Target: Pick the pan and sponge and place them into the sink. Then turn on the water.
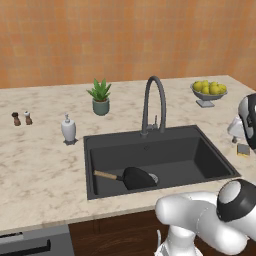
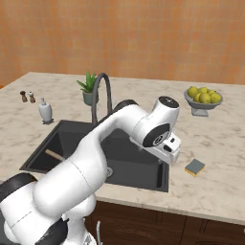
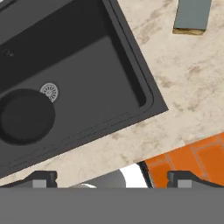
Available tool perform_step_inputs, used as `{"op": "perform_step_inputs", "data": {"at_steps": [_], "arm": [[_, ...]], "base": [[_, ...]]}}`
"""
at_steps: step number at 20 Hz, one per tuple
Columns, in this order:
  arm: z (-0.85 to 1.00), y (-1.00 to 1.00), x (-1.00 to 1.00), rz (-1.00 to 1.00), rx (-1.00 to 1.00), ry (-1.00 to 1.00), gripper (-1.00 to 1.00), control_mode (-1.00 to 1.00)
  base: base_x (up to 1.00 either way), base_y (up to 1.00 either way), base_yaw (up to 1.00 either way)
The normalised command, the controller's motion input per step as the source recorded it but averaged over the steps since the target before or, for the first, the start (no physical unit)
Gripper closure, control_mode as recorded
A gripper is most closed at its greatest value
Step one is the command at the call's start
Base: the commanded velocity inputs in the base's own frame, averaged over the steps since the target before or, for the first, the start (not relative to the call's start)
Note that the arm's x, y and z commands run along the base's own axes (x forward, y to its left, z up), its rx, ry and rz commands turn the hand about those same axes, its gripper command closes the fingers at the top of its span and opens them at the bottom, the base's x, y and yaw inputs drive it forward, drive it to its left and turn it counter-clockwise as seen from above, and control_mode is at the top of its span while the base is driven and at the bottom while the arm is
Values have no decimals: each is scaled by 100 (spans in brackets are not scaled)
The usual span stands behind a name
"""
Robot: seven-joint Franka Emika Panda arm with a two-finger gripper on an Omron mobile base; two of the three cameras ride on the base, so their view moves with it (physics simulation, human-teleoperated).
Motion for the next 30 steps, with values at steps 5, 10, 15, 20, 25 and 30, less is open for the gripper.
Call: {"op": "perform_step_inputs", "data": {"at_steps": [5, 10, 15, 20, 25, 30], "arm": [[-19, -68, 42, 0, -1, 0, -100, -100], [-23, -51, 37, 0, -1, -1, -100, -100], [-16, -49, 29, 0, 0, 1, -100, -100], [-28, -25, 29, 0, -2, 3, -100, -100], [-33, -19, 24, 0, -3, 0, -100, -100], [-14, -15, 17, 0, 0, 0, -100, -100]], "base": [[0, 0, 0], [0, 0, 0], [0, 0, 0], [0, 0, 0], [0, 0, 0], [0, 0, 0]]}}
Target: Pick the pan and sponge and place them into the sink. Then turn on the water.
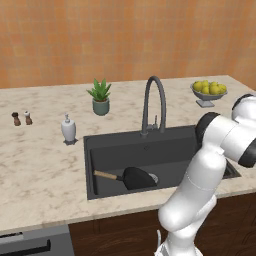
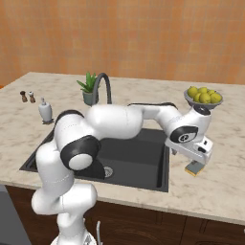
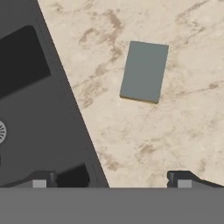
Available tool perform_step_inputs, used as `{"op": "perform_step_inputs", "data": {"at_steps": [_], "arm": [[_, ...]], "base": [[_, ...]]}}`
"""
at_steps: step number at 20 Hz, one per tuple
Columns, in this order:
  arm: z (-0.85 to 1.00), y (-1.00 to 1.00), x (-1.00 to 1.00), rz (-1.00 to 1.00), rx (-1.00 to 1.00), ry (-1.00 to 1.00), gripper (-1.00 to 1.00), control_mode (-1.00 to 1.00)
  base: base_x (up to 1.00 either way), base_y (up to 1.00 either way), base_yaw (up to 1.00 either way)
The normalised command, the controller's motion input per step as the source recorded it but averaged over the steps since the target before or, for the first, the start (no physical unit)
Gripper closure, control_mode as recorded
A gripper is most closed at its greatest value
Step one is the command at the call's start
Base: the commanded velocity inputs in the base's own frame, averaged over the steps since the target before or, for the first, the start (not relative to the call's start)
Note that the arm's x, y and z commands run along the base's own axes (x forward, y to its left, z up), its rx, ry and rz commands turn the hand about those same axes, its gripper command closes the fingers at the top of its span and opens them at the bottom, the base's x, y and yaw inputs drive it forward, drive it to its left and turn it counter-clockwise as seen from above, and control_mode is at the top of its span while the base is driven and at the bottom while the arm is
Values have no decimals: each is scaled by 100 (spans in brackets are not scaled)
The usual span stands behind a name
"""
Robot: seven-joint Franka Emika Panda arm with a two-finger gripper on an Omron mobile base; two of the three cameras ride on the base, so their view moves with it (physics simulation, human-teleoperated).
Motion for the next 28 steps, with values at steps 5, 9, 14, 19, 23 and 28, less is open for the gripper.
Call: {"op": "perform_step_inputs", "data": {"at_steps": [5, 9, 14, 19, 23, 28], "arm": [[-25, -18, 22, 0, 0, 1, -100, -100], [-25, -20, 20, 0, 0, 1, -100, -100], [-15, -28, 10, 0, 0, 0, -100, -100], [-15, -8, 19, 0, 0, 0, -100, -100], [-24, 0, 32, 0, 0, 1, -100, -100], [-35, 0, 35, 0, 0, 2, -100, -100]], "base": [[0, 0, 0], [0, 0, 0], [0, 0, 0], [0, 0, 0], [0, 0, 0], [0, 0, 0]]}}
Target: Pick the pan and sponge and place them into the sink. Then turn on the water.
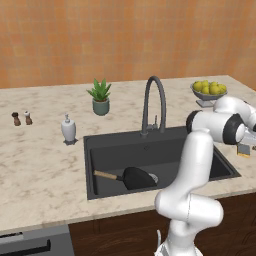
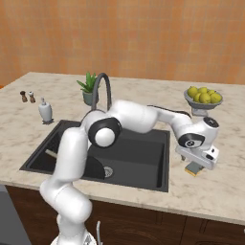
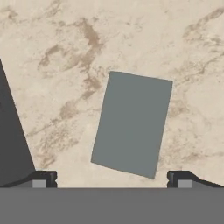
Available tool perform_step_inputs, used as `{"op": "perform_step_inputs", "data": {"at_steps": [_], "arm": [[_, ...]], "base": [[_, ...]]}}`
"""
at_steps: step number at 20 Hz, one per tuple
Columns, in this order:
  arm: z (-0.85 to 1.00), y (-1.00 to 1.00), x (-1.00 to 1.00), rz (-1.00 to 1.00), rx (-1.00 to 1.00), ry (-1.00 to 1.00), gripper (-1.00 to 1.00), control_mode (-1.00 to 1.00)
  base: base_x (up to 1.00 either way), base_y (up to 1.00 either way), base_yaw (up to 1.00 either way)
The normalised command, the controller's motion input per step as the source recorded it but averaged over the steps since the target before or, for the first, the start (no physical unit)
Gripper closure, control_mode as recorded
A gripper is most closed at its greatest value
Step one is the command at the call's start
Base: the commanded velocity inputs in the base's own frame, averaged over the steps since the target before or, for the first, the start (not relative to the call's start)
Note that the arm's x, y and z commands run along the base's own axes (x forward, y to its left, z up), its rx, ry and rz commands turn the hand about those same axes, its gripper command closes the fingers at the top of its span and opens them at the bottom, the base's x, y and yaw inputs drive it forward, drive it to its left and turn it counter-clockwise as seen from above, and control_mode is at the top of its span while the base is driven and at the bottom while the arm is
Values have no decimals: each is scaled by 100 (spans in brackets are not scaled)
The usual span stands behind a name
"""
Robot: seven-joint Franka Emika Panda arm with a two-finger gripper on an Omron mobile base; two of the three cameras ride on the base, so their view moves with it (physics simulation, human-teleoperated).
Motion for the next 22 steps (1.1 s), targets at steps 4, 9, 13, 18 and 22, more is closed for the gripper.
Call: {"op": "perform_step_inputs", "data": {"at_steps": [4, 9, 13, 18, 22], "arm": [[-32, -5, 32, 0, 0, 4, -100, -100], [-25, -10, 10, 0, 0, 1, -100, -100], [-9, -6, 0, 0, 0, 0, -100, -100], [-3, -13, 0, 0, 0, 0, -100, -100], [0, -4, 0, -2, 0, 0, -100, -100]], "base": [[0, 0, 0], [0, 0, 0], [0, 0, 0], [0, 0, 0], [0, 0, 0]]}}
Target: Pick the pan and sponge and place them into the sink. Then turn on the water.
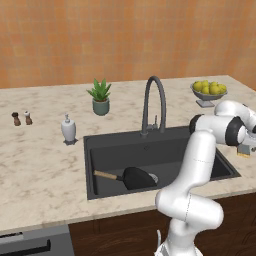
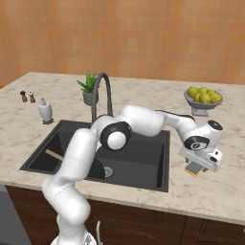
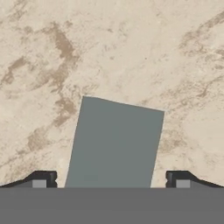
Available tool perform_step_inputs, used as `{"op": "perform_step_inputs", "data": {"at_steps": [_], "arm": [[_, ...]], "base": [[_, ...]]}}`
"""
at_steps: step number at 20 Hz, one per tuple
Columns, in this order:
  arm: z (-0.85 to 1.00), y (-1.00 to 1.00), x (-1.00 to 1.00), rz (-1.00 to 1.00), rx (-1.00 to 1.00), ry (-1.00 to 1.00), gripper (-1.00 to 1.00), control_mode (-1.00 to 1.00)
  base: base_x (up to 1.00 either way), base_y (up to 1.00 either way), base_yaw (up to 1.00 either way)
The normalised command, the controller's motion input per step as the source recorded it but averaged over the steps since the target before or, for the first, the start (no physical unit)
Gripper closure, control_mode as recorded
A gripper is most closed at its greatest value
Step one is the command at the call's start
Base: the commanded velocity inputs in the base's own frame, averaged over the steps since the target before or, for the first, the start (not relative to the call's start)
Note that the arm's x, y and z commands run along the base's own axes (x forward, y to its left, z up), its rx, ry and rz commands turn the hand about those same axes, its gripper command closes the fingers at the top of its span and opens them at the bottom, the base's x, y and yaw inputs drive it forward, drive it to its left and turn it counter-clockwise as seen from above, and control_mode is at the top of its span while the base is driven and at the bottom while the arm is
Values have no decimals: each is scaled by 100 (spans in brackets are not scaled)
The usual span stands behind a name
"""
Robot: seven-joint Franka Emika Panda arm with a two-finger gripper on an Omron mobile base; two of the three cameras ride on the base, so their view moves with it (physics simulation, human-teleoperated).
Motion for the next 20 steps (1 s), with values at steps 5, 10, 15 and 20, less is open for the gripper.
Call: {"op": "perform_step_inputs", "data": {"at_steps": [5, 10, 15, 20], "arm": [[-1, 0, 1, -2, 0, 0, -100, -100], [-11, 3, 7, -2, 0, 0, -100, -100], [-6, 6, 9, 0, 0, 0, -100, -100], [-37, 0, 13, 0, 0, 4, -100, -100]], "base": [[0, 0, 0], [0, 0, 0], [0, 0, 0], [0, 0, 0]]}}
